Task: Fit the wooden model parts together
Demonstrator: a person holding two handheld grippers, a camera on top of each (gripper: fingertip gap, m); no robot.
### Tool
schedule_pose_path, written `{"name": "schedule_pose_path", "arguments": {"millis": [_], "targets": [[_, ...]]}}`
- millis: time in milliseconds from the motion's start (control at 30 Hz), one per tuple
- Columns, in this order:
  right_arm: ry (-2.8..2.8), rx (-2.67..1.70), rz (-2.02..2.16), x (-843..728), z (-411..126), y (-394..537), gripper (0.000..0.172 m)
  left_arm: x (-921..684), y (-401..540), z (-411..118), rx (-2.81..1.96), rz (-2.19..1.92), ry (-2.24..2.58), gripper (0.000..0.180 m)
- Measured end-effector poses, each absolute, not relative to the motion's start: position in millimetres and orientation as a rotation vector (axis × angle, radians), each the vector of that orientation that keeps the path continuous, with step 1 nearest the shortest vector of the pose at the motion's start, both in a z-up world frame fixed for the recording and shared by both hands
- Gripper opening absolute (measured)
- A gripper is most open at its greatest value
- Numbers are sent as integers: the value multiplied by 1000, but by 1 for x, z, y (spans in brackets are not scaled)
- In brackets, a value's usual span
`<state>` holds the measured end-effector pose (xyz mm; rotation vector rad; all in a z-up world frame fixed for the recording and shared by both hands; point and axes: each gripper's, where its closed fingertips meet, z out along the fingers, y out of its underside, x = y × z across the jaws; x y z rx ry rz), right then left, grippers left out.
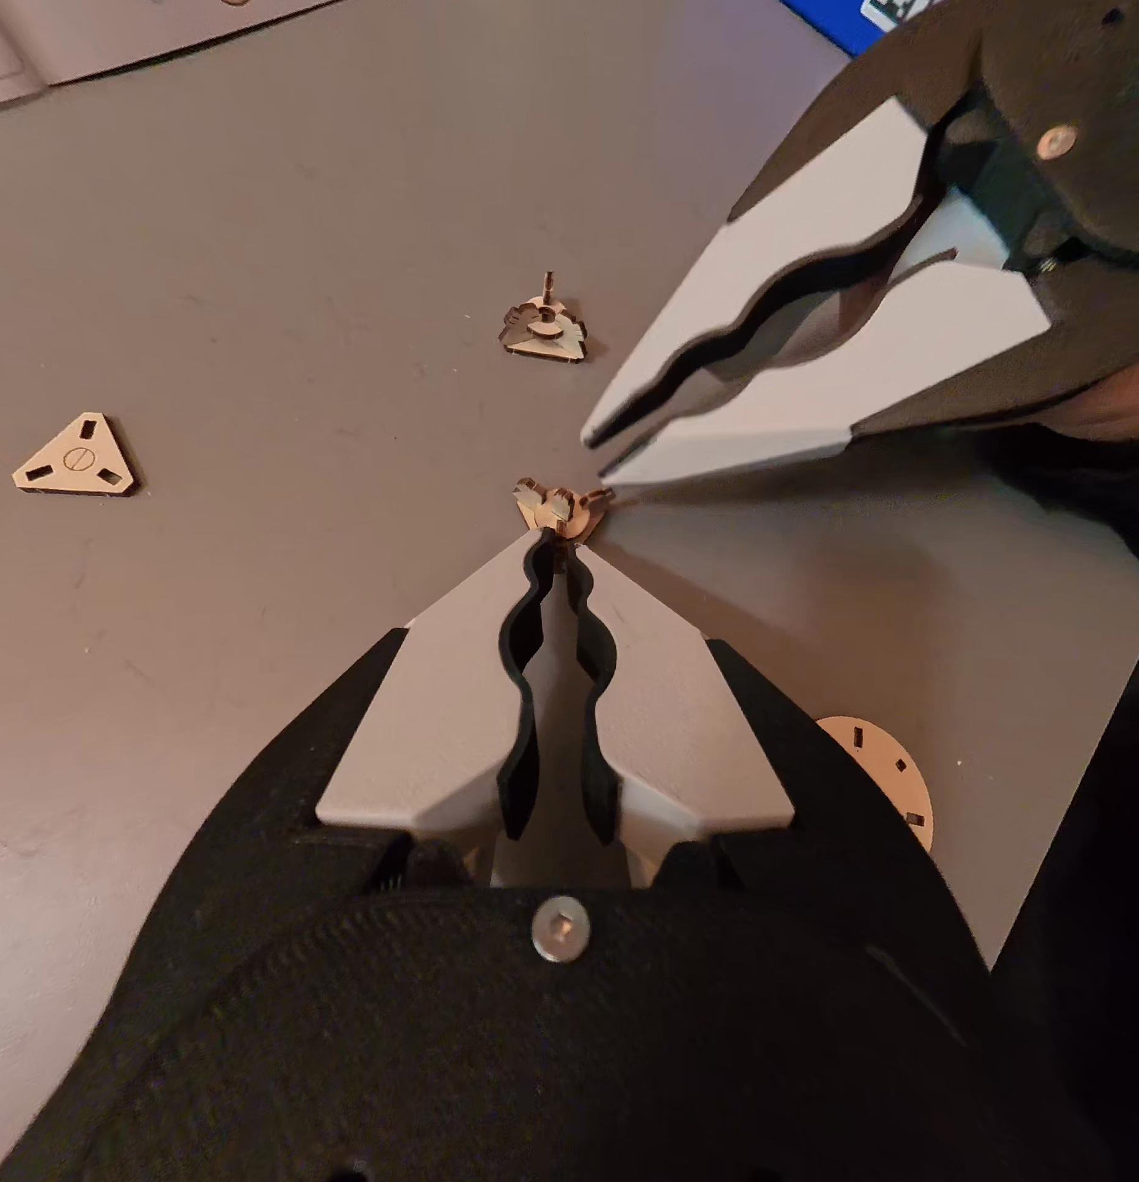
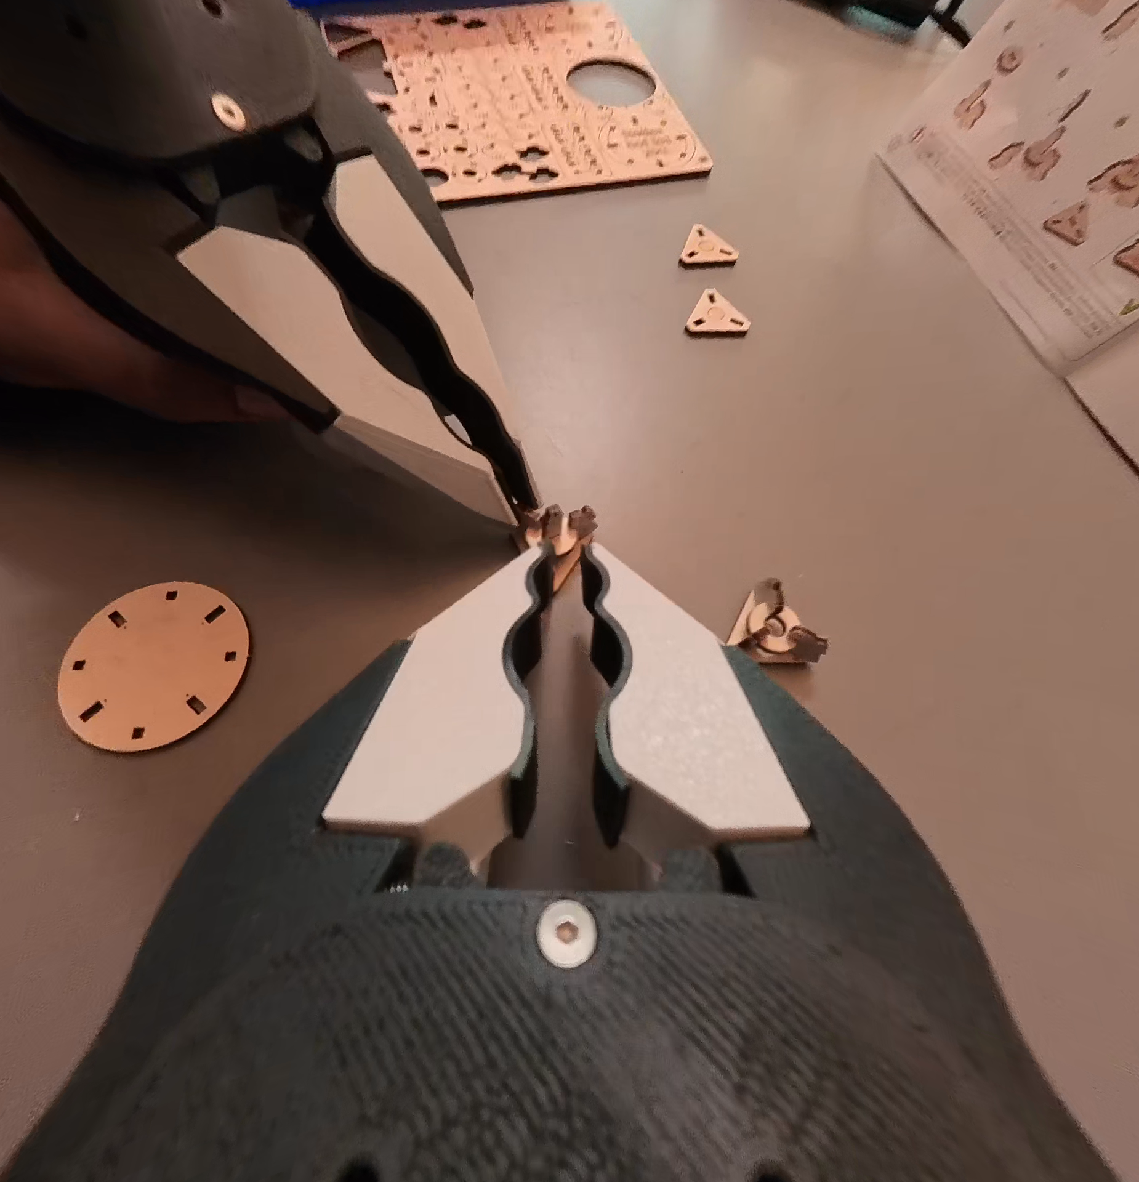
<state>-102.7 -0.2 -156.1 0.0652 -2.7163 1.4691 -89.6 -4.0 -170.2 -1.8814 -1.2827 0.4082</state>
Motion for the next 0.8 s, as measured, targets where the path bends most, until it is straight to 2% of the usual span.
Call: {"name": "schedule_pose_path", "arguments": {"millis": [133, 200, 367, 600, 800], "targets": [[-2545, 15, 1626, -113, -133, -2, 6, -90, -4, -172, -1892, 405, -1289, 2], [-2544, 31, 1599, -110, -135, -2, 0, -90, -4, -175, -1914, 406, -1298, 2], [-2694, 32, 1426, -103, -159, 0, 0, -90, -4, -176, -1935, 438, -1295, 2], [-2670, -68, 1600, -100, -136, 1, 0, -90, -4, -176, -1899, 372, -1307, 2], [-2727, -35, 1337, -96, -164, -4, 0, -90, -4, -176, -1923, 418, -1304, 2]]}}
